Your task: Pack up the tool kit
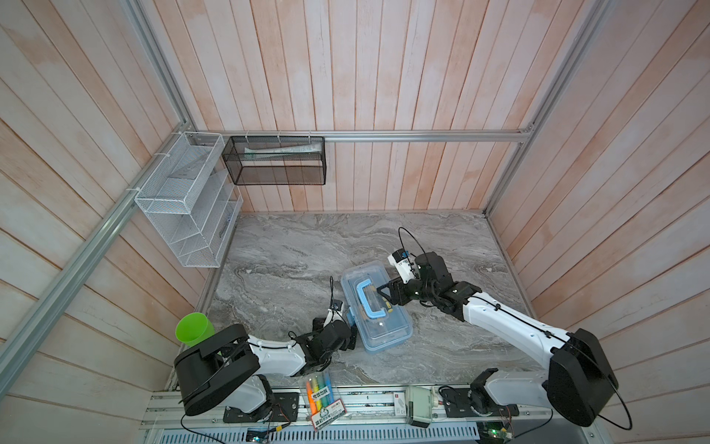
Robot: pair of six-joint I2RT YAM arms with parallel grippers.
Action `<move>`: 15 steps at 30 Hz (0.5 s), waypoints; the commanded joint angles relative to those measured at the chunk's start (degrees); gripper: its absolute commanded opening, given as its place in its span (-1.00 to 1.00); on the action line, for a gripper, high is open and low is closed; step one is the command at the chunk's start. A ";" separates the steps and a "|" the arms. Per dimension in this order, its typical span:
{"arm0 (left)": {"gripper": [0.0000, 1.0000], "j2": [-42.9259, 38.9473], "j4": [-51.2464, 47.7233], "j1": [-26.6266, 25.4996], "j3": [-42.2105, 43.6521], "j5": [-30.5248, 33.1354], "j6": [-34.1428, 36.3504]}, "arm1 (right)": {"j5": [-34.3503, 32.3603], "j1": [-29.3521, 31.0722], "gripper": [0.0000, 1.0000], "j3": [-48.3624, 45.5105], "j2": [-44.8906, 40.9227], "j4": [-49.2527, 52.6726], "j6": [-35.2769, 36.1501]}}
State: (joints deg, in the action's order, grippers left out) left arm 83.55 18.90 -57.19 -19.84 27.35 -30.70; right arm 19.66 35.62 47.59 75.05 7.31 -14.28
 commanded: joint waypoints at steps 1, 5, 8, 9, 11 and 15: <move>1.00 2.66 1.10 0.05 -1.20 3.03 -1.73 | 0.85 -0.20 0.22 -2.36 -0.46 2.89 -1.35; 1.00 4.47 0.31 0.41 -2.09 6.24 -4.78 | 0.91 -0.20 0.22 -2.66 -0.95 2.97 -1.44; 1.00 4.40 -0.23 0.41 -2.09 7.39 -6.19 | 0.82 -0.12 0.22 -2.67 -1.13 2.99 -1.53; 1.00 4.26 -0.64 0.41 -2.05 7.76 -6.44 | 0.90 -0.19 0.22 -2.77 -1.13 2.93 -1.51; 1.00 3.68 -2.38 0.41 -2.23 8.94 -7.55 | 0.95 -0.17 0.22 -2.86 -1.22 2.88 -1.61; 1.00 1.53 -4.81 0.46 -1.77 10.89 -9.65 | 0.99 -0.17 0.22 -3.19 -1.28 2.83 -1.80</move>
State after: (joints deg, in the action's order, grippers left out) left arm 86.43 17.39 -57.08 -21.37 35.64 -37.34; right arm 20.16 35.53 46.15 73.71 6.66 -15.00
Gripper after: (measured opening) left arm 0.998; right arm 0.610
